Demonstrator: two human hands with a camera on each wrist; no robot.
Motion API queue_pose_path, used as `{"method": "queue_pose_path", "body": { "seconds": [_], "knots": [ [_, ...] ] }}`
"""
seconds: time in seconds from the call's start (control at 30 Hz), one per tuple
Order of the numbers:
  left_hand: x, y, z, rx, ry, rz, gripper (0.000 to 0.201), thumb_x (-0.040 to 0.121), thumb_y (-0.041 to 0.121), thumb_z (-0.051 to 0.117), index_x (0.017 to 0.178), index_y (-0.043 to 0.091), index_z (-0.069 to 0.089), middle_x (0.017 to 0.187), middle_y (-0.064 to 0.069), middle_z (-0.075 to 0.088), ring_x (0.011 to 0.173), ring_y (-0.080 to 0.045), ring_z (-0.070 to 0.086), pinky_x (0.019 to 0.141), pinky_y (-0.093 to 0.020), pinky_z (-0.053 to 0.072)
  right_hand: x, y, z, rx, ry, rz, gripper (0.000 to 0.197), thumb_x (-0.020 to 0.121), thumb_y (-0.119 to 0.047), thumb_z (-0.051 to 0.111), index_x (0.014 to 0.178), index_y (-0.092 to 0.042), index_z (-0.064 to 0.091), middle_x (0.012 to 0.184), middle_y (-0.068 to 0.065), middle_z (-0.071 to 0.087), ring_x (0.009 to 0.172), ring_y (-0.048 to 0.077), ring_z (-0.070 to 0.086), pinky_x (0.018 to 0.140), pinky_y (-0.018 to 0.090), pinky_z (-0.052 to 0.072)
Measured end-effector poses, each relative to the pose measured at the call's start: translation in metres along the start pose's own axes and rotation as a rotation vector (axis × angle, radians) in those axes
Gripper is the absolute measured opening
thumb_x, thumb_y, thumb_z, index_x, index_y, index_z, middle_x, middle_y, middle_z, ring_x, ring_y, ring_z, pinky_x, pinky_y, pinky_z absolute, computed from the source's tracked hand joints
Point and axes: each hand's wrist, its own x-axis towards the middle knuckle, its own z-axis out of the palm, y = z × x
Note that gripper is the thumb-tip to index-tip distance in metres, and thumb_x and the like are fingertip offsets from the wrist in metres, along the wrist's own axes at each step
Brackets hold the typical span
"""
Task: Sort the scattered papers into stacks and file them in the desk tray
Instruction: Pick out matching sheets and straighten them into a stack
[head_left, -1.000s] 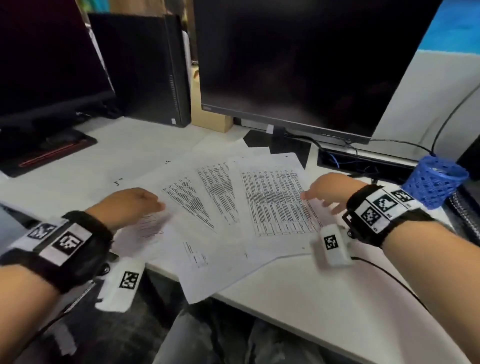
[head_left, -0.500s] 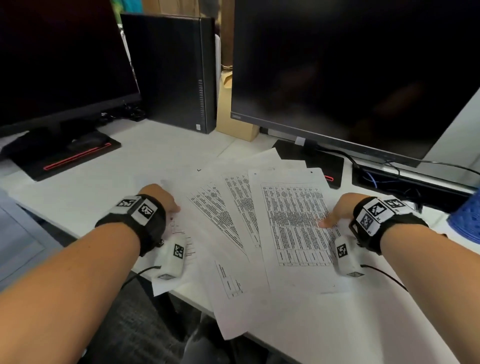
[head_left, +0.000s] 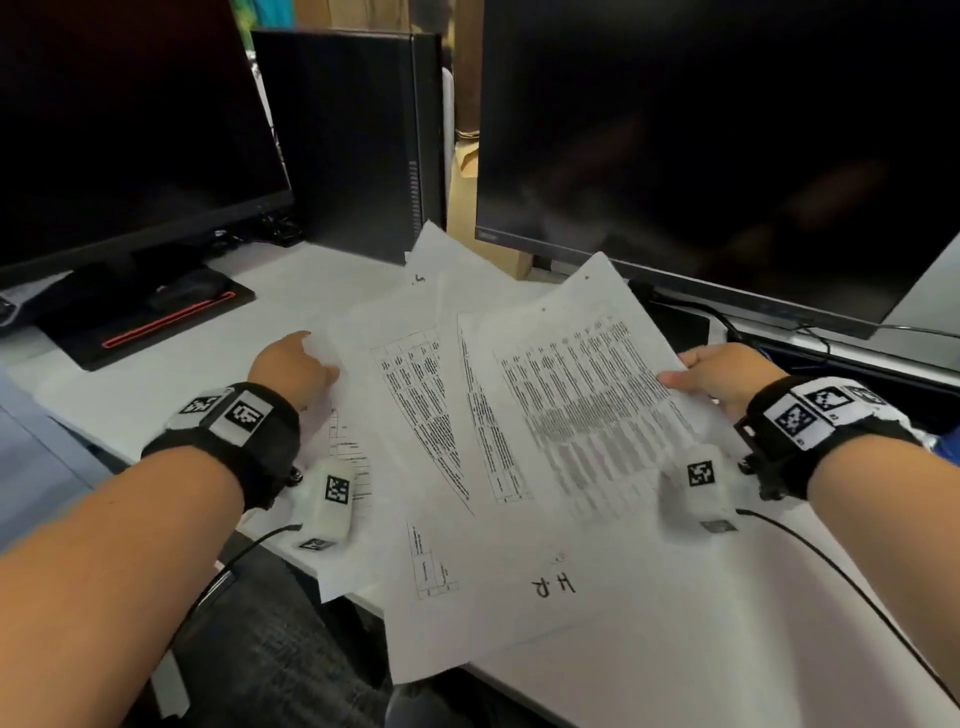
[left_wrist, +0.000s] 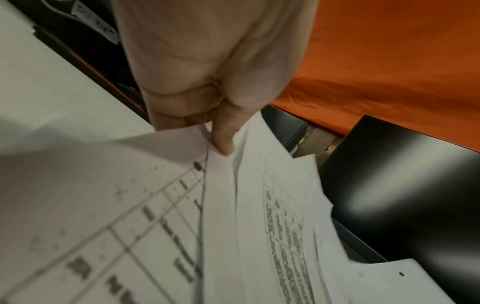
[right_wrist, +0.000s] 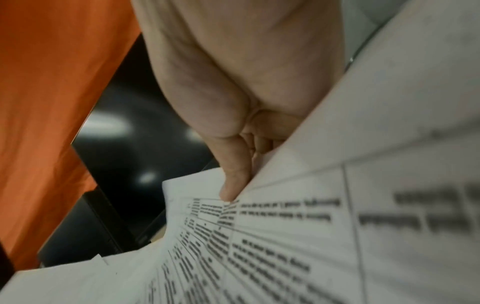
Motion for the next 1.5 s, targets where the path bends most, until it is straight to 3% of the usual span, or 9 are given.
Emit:
{"method": "queue_pose_path", "body": {
  "seconds": [0.13,0.27,0.4,0.57,0.77,1.13,1.3,1.4,1.5],
  "knots": [
    [-0.002,-0.004,0.007,-0.284,0.002,-0.041,0.041,0.091,0.012,0.056,0.132,0.013,0.049,0.12,-0.015,0.06,0.104,-0.035,0.059,0.092,-0.039,0.049,0.055,0.015,0.028,0.187,-0.061,0.043,0.049,0.071,-0.03,0.077,0.114,-0.011,0.065,0.121,0.018,0.064,0.112,0.036,0.061,0.098,0.05,0.049],
    [-0.013,-0.006,0.018,-0.53,-0.053,-0.009,0.018,0.092,0.005,0.048,0.104,0.009,0.06,0.082,-0.009,0.058,0.073,-0.024,0.055,0.065,-0.025,0.046,0.048,-0.01,0.051,0.168,-0.109,0.074,0.072,0.058,-0.043,0.082,0.116,-0.004,0.063,0.12,0.017,0.065,0.11,0.035,0.062,0.097,0.047,0.05],
    [-0.023,-0.007,0.025,-0.615,-0.081,0.027,0.028,0.091,-0.007,0.049,0.077,0.016,0.056,0.068,-0.004,0.054,0.054,-0.015,0.046,0.038,-0.012,0.038,-0.001,-0.047,0.05,-0.153,-0.097,0.148,0.065,0.083,-0.049,0.066,0.122,0.001,0.054,0.123,0.014,0.06,0.113,0.031,0.058,0.095,0.037,0.048],
    [-0.019,-0.011,0.027,-0.634,-0.126,-0.005,0.036,0.089,-0.012,0.048,0.08,0.02,0.061,0.072,-0.006,0.059,0.057,-0.019,0.051,0.049,-0.023,0.044,-0.004,-0.056,0.048,-0.19,-0.127,0.157,0.065,0.081,-0.043,0.071,0.126,0.001,0.052,0.125,0.016,0.059,0.094,0.028,0.058,0.081,0.034,0.046],
    [-0.018,-0.006,0.023,-0.461,-0.083,-0.099,0.026,0.093,-0.001,0.046,0.116,0.001,0.058,0.09,-0.009,0.058,0.08,-0.028,0.06,0.056,-0.021,0.04,-0.006,-0.064,0.053,-0.367,-0.171,0.168,0.073,0.079,-0.044,0.072,0.133,-0.001,0.048,0.132,0.014,0.056,0.122,0.03,0.052,0.104,0.039,0.042],
    [-0.011,-0.009,0.025,-0.134,-0.195,-0.092,0.018,0.09,0.009,0.055,0.102,-0.003,0.062,0.103,-0.022,0.065,0.089,-0.032,0.059,0.072,-0.032,0.046,-0.004,-0.08,0.058,-0.489,-0.22,0.086,0.063,0.081,-0.03,0.073,0.133,-0.006,0.048,0.135,0.01,0.054,0.125,0.028,0.049,0.107,0.04,0.038],
    [-0.027,-0.004,0.022,-0.242,-0.151,-0.175,0.034,0.093,0.008,0.05,0.126,0.005,0.054,0.126,-0.012,0.057,0.105,-0.022,0.058,0.08,-0.018,0.046,-0.011,-0.079,0.062,-0.586,-0.146,0.066,0.065,0.085,-0.043,0.065,0.133,-0.003,0.046,0.133,0.011,0.055,0.123,0.026,0.052,0.104,0.035,0.042],
    [-0.025,-0.003,0.025,-0.382,-0.121,-0.217,0.035,0.092,0.004,0.051,0.126,0.0,0.052,0.124,-0.017,0.058,0.084,-0.019,0.059,0.059,-0.01,0.047,-0.013,-0.071,0.06,-0.562,-0.165,0.112,0.066,0.083,-0.049,0.065,0.129,-0.004,0.05,0.129,0.011,0.059,0.119,0.025,0.055,0.102,0.035,0.043],
    [-0.029,-0.007,0.024,-0.088,-0.097,-0.12,0.03,0.094,0.013,0.048,0.123,0.009,0.056,0.128,-0.007,0.055,0.117,-0.021,0.052,0.091,-0.019,0.04,-0.018,-0.07,0.059,-0.52,-0.174,0.121,0.065,0.083,-0.047,0.066,0.13,-0.004,0.05,0.131,0.011,0.057,0.12,0.026,0.055,0.101,0.035,0.043]
  ]
}}
